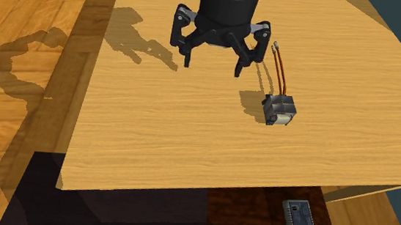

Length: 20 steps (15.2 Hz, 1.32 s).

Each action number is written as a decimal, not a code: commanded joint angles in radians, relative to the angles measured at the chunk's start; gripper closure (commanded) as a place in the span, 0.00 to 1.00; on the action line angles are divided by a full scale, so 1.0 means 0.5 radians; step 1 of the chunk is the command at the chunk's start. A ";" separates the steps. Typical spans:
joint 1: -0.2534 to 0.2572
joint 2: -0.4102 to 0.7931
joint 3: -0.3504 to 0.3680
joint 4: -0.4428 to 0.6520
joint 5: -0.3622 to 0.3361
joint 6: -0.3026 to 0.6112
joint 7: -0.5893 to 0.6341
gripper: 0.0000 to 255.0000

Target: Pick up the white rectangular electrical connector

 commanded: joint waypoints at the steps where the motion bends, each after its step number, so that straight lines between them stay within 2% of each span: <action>1: 0.005 0.136 -0.073 0.095 0.018 0.051 -0.111 0.00; 5: 0.008 0.421 -0.220 0.271 0.105 0.162 -0.356 0.00; 9: -0.014 0.740 -0.334 0.489 0.271 0.237 -0.626 0.00; 14: -0.127 1.165 -0.388 0.824 0.543 0.262 -0.964 0.00; 20: -0.151 1.249 -0.362 0.750 0.609 0.402 -1.011 0.00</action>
